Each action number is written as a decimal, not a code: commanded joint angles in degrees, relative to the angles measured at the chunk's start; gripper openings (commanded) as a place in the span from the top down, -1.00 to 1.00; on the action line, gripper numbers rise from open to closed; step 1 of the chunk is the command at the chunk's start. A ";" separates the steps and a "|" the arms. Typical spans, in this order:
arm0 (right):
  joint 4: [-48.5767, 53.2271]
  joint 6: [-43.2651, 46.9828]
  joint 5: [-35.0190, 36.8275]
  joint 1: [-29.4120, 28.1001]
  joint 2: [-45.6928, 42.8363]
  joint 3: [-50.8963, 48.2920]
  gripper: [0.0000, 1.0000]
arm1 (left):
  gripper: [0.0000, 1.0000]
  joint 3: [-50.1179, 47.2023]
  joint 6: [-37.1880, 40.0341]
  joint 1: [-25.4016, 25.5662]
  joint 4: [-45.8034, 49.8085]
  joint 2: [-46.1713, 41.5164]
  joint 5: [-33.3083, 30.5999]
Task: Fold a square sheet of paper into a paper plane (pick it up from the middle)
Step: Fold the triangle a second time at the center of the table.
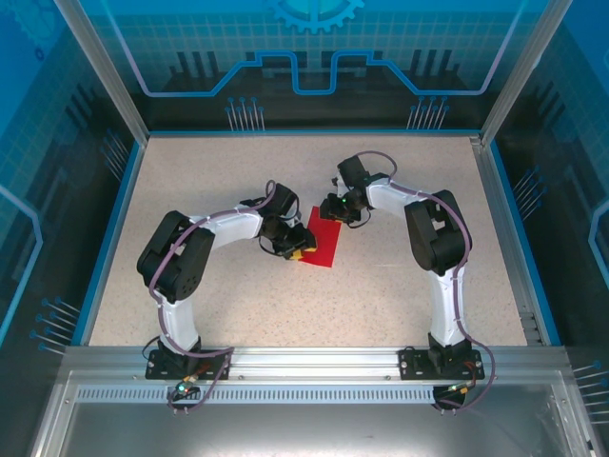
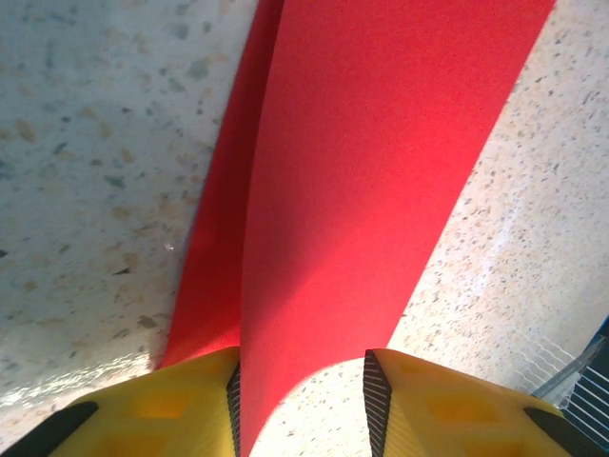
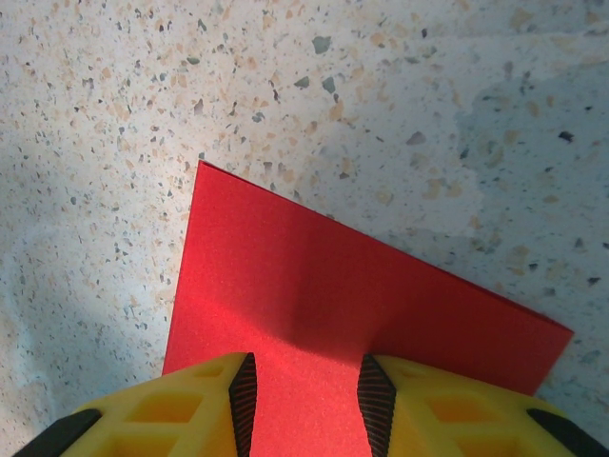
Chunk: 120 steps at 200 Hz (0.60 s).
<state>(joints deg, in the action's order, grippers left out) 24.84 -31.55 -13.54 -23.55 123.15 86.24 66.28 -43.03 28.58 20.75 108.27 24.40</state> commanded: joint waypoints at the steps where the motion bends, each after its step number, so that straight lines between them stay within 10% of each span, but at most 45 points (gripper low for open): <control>1: 2.58 -0.53 1.15 0.70 4.02 -1.36 0.24 | 0.22 2.03 -0.27 0.33 -2.63 -0.16 3.14; 120: 3.22 -1.05 -0.19 1.30 4.52 -0.86 0.24 | 0.21 5.46 -1.40 1.79 -8.84 1.03 6.52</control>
<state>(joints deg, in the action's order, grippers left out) 24.99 -31.99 -14.24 -23.20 123.48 86.48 69.08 -43.59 29.67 14.15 108.31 28.88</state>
